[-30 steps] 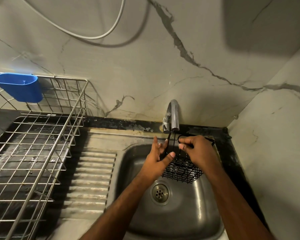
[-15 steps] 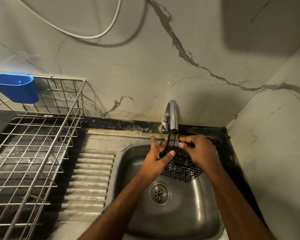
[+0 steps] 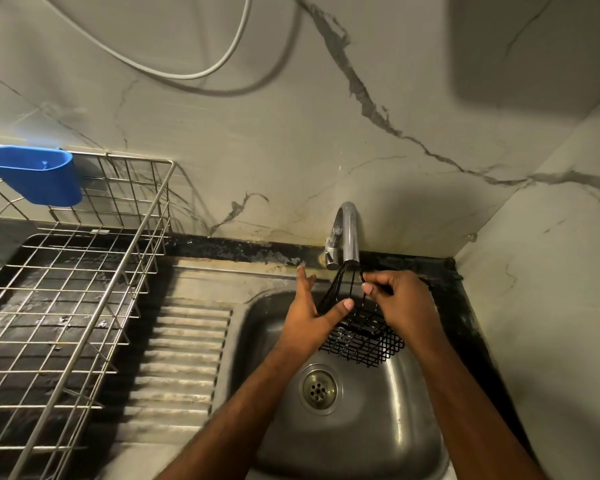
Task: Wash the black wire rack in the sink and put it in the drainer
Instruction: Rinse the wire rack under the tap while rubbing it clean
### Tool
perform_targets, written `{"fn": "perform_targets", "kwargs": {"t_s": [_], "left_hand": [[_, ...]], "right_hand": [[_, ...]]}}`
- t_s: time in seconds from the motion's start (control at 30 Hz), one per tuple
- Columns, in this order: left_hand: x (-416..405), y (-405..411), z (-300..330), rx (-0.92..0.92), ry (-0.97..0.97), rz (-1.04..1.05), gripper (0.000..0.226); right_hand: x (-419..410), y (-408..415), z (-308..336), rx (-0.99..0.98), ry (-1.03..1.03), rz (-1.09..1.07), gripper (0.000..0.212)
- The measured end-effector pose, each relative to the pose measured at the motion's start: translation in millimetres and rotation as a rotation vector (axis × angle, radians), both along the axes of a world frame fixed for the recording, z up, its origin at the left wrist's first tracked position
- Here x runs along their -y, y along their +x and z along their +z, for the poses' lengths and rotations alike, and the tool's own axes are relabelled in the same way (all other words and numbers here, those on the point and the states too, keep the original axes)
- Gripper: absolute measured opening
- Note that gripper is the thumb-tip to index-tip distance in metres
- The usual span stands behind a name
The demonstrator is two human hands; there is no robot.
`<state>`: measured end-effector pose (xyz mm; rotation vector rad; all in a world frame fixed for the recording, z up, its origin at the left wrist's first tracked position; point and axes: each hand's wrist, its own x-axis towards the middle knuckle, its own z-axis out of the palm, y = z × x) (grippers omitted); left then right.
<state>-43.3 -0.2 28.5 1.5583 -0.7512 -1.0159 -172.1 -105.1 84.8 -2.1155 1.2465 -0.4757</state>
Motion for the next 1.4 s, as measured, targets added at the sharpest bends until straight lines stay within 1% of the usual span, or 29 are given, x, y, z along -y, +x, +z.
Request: {"fn": "perform_targets", "kwargs": {"t_s": [0.23,0.47,0.63,0.77,0.97,1.0,1.13,1.3,1.4], "left_hand": [[-0.8,3.4,3.4,0.064,0.012,0.064,0.126],[3.8,3.9,4.5,0.079,0.002,0.073,0.126],[7.3,5.8,1.8,0.105,-0.009,0.093,0.122],[7.8,6.2,0.5,0.104,-0.018,0.107,0.120],[8.9,6.0,2.9,0.078,-0.042,0.116,0.123],[9.7,6.0,3.1,0.081,-0.046,0.114,0.120],[14.3,6.5,3.0,0.107,-0.054,0.097,0.092],[16.5,6.6,0.1,0.137,-0.046,0.115,0.085],[17.6,5.3,-0.4,0.115,-0.053,0.156,0.077]], "right_hand": [[-1.8,-2.1,-1.8,0.050,0.003,-0.022,0.024],[0.6,-2.5,-1.0,0.068,0.004,-0.034,0.023],[0.8,-1.6,-1.0,0.094,0.056,-0.018,0.041],[0.9,-1.5,-1.0,0.112,0.082,-0.017,0.041],[-0.5,0.0,0.7,0.116,0.078,-0.020,0.042],[-0.8,0.1,0.8,0.118,0.078,-0.027,0.042],[-1.5,0.4,1.4,0.130,0.096,-0.060,0.042],[-3.9,-1.5,2.7,0.179,0.132,-0.069,0.039],[-3.8,-1.1,3.9,0.212,0.168,-0.079,0.041]]}}
